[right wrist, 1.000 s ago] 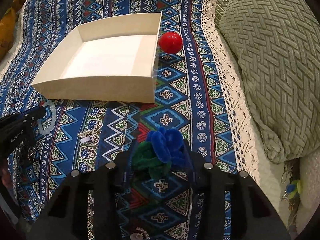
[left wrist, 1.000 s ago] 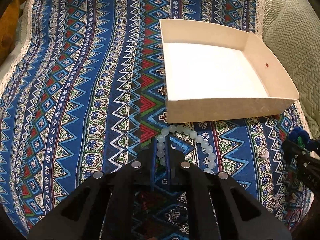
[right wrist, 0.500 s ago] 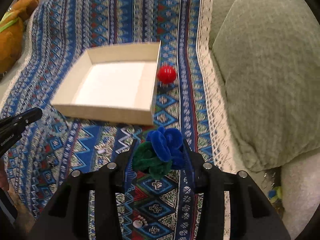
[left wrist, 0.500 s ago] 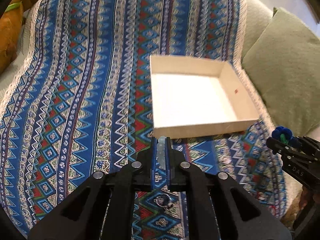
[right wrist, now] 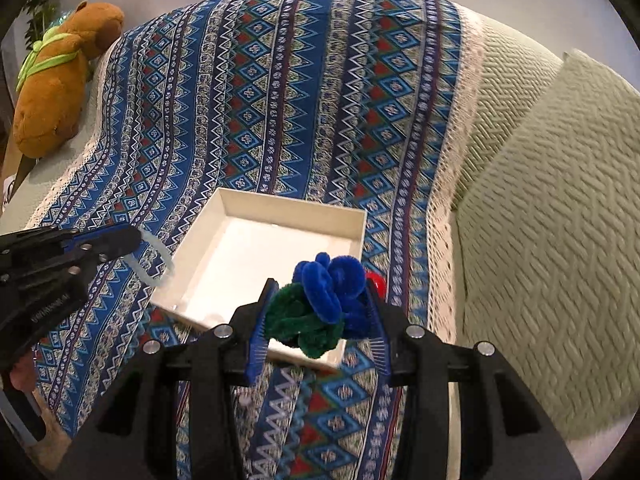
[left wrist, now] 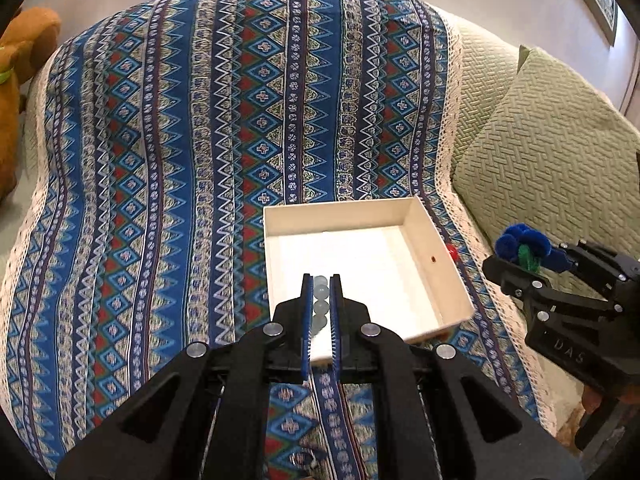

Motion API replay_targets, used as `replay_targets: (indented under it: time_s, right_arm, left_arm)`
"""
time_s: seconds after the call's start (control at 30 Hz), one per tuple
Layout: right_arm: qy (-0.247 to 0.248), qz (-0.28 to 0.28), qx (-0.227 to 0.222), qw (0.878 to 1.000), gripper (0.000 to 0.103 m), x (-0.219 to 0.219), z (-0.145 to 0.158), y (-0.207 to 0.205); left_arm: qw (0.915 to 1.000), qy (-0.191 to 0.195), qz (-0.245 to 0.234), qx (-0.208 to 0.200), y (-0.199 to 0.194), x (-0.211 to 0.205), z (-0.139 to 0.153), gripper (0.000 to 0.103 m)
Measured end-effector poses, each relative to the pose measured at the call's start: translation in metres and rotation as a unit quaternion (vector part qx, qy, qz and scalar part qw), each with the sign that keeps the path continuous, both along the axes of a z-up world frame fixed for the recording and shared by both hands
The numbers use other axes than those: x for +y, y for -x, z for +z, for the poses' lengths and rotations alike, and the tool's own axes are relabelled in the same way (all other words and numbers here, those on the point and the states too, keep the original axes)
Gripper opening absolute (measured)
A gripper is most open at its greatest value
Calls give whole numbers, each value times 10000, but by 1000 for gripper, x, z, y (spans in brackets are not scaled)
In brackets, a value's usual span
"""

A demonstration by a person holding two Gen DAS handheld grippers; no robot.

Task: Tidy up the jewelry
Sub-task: 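Carry both items over the white box and open both tools to drop them, then grasp the silver ring with the left tool while the right tool grasps a small silver charm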

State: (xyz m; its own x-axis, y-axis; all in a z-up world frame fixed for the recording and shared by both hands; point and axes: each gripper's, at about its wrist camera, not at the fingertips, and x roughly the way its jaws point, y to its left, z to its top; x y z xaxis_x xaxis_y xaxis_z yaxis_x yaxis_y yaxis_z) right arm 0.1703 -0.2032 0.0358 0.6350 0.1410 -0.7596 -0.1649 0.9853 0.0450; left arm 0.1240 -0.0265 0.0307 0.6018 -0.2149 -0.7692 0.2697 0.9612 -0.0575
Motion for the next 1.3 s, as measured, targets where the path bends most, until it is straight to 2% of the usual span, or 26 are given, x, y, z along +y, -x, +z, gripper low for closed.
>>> replay_targets:
  time_s: [0.23,0.27,0.3,0.33,0.37,0.4,0.6,0.8,0.97,1.13,1.3]
  right_arm:
    - [-101,62,14,9999,45,6,-3,-31]
    - [-126,74,39,9999,46,7,-3,-35]
    - [-143,95,90,9998,49,7,-4,-39]
    - [-143,73,102,9998,53,7,-4,-41]
    - [-154,18,53,9999,63,5,-2,-41]
    - [-151,-25,-2,9999,74,3,1,-41]
    - [-271,-136,-118,9995,76,-10,14,-27]
    - [-249,7,-118,9996,76,-14,16,8]
    - [-275,148,157,9994,76,-8,-9,38]
    - [-296,272,694,9968,76,5,-46,57]
    - [-85,398,942,9947,76,21,-71,61]
  left_arm:
    - [9998,-171,-44,95,-24,-4,-14,9]
    - [9998,-177,-38,113,-26,-2,-15,16]
    - [9997,-177,-23,137,-27,0,-16,29]
    - [9997,-189,1,148,-27,1,-17,38]
    - [9997,-209,11,145,-27,2,-17,49]
    - [9997,-221,8,121,-24,2,-16,55]
    - [9995,-321,42,-43,1,18,-8,76]
    - [9990,-426,86,-140,45,37,-7,97]
    - [9983,-559,158,83,80,46,-30,98]
    - [9971,-437,330,530,97,52,-62,98]
    - [9944,-463,513,794,103,52,-90,98]
